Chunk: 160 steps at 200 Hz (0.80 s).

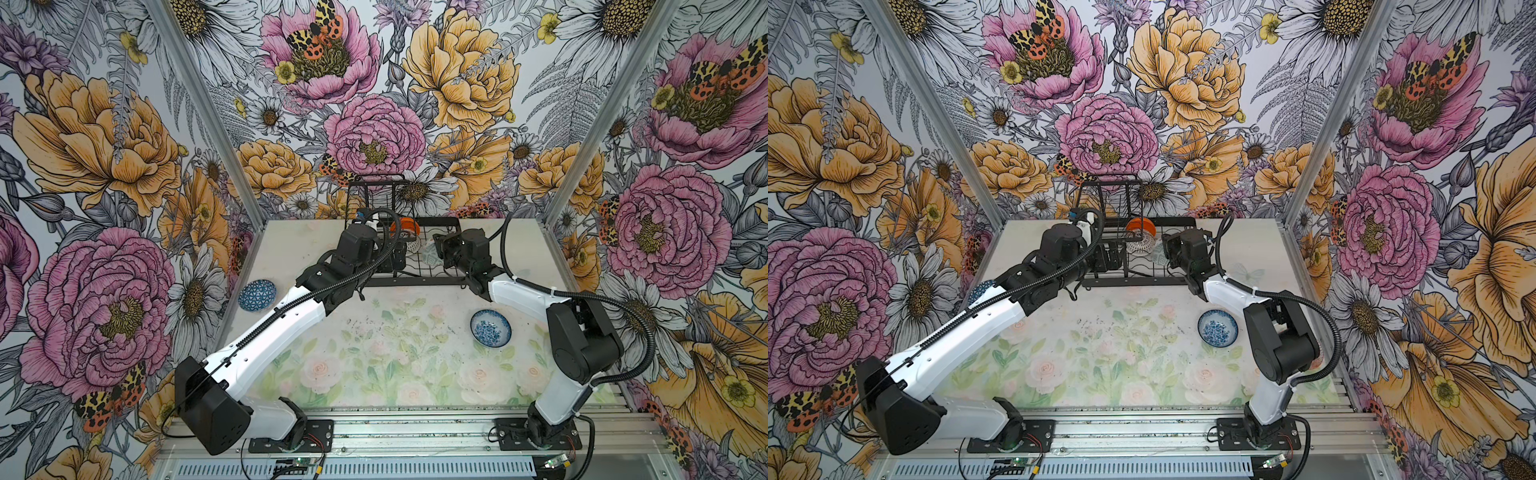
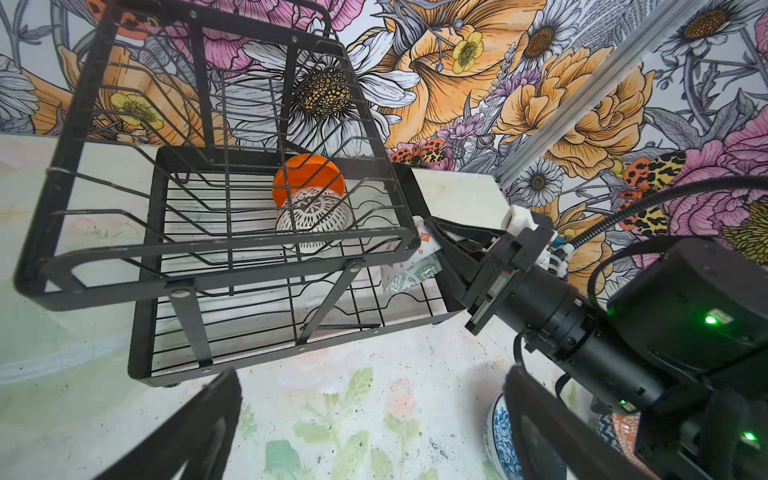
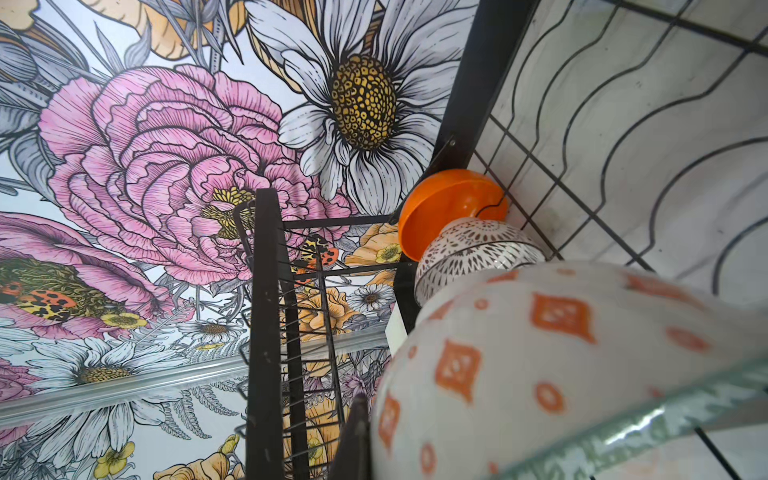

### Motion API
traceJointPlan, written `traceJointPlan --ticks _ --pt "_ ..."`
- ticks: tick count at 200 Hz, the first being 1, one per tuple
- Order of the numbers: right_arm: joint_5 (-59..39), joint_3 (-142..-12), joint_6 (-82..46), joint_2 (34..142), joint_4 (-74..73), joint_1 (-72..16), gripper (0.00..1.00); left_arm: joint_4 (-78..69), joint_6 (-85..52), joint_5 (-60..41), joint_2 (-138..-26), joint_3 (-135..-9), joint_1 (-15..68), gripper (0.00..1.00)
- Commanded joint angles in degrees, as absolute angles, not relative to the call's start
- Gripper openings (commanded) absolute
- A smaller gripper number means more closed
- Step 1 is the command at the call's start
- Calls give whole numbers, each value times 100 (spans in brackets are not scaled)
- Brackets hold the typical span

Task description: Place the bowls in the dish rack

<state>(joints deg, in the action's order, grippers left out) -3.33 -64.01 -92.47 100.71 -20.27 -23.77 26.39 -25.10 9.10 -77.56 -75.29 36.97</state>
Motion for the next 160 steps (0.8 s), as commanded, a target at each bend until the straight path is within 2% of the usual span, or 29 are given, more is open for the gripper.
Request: traceJointPlan --ticks 1,160 --pt "-93 -6660 -9322 10228 -2568 -2501 0 2716 -2349 573 -7655 -7522 3575 99" --pt "272 -7637 -9729 11959 -3645 -2965 0 3021 -1989 -12 -7686 -7631 2966 99"
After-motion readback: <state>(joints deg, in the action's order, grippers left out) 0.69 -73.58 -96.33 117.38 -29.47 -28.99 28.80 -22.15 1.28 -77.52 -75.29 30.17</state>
